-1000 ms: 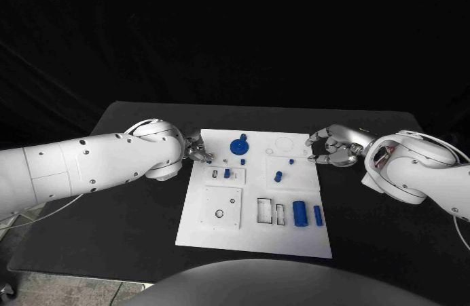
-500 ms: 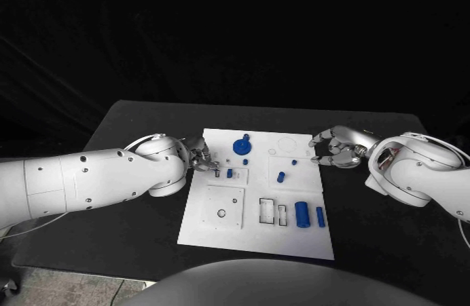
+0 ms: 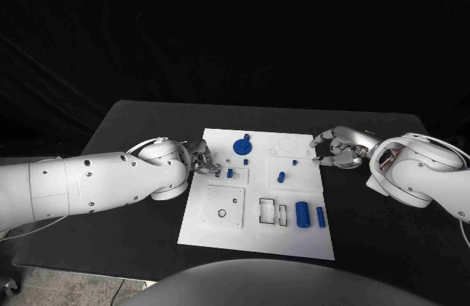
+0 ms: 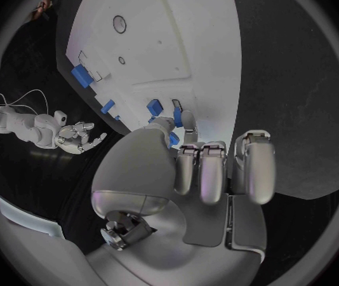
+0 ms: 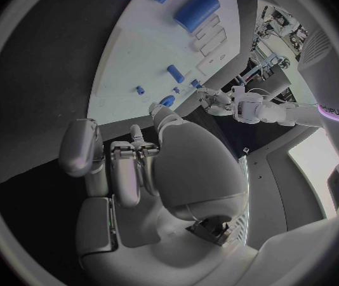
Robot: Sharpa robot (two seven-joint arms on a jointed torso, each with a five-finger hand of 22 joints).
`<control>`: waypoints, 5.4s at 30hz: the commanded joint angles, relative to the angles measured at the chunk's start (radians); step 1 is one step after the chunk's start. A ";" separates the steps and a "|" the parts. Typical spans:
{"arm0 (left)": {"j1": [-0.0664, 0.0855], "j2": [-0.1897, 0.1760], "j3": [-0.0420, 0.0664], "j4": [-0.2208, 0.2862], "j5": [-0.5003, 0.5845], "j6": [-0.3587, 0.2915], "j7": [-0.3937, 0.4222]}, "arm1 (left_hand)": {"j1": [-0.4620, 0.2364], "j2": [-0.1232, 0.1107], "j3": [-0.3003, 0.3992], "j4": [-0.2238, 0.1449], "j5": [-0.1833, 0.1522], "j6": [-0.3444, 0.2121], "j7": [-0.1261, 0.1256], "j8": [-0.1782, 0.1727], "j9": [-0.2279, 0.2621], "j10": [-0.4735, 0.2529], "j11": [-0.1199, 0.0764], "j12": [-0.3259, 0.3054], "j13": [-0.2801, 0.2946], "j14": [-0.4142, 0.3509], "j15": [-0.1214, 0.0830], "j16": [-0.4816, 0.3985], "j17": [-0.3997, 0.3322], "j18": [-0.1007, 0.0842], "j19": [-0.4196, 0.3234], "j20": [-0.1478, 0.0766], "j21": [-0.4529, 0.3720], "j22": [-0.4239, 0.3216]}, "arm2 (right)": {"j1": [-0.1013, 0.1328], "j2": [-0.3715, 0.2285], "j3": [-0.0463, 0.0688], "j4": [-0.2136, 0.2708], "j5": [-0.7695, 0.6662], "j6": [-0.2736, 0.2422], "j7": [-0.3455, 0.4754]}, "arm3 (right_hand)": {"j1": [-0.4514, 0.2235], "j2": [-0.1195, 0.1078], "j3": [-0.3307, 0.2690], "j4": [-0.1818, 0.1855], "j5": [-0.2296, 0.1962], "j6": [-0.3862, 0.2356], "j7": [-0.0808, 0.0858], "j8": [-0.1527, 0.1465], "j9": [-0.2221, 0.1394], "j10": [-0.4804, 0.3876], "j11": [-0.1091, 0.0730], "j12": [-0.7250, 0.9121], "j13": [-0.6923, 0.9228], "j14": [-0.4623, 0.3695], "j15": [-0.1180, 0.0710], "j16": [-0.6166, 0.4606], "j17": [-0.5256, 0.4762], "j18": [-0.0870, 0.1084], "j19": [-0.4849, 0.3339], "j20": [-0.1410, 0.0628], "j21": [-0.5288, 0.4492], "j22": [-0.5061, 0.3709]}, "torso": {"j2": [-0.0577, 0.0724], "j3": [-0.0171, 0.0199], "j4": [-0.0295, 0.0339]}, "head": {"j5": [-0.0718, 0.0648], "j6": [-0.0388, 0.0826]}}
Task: Assemble the parts on the task board
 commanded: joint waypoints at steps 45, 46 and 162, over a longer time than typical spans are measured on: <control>-0.019 -0.006 -0.003 0.016 -0.007 0.017 0.015 | -0.017 0.000 0.015 -0.004 -0.021 0.005 -0.002 -0.006 0.002 0.105 0.006 0.002 0.263 0.107 0.004 0.002 0.263 0.009 -0.010 0.001 -0.010 0.173 | -0.007 -0.005 0.000 -0.005 0.002 0.004 -0.006 | 0.011 0.002 0.005 -0.008 0.008 0.006 0.001 -0.005 -0.003 0.107 0.006 0.004 0.263 0.090 0.005 -0.007 0.250 0.009 -0.004 0.000 -0.005 0.138 | 0.001 -0.0006 0.0003 | -0.005 0.000; -0.019 -0.006 -0.003 0.017 -0.007 0.016 0.016 | -0.017 -0.002 0.016 -0.005 -0.022 0.005 -0.003 -0.006 0.002 0.105 0.006 0.002 0.263 0.107 0.004 0.002 0.263 0.009 -0.010 0.001 -0.010 0.173 | -0.007 -0.005 0.000 -0.005 0.002 0.004 -0.006 | 0.011 0.002 0.005 -0.008 0.008 0.006 0.001 -0.005 -0.003 0.107 0.006 0.004 0.263 0.090 0.005 -0.007 0.250 0.009 -0.004 0.000 -0.005 0.138 | 0.001 -0.0006 0.0003 | -0.006 0.000; 0.018 -0.020 0.016 0.005 0.058 0.125 0.032 | -0.139 0.120 -0.286 -0.002 -0.190 0.036 0.003 -0.036 0.011 0.105 0.013 0.002 0.263 0.107 0.012 0.002 0.263 0.011 -0.010 0.011 -0.038 0.199 | -0.014 -0.001 0.000 -0.016 0.010 0.001 -0.007 | 0.008 0.008 0.023 -0.011 0.032 0.009 0.004 -0.006 -0.009 0.107 0.008 0.004 0.263 0.088 0.006 -0.011 0.247 0.011 -0.006 0.001 -0.015 0.136 | 0.000 -0.0004 0.0009 | 0.001 0.000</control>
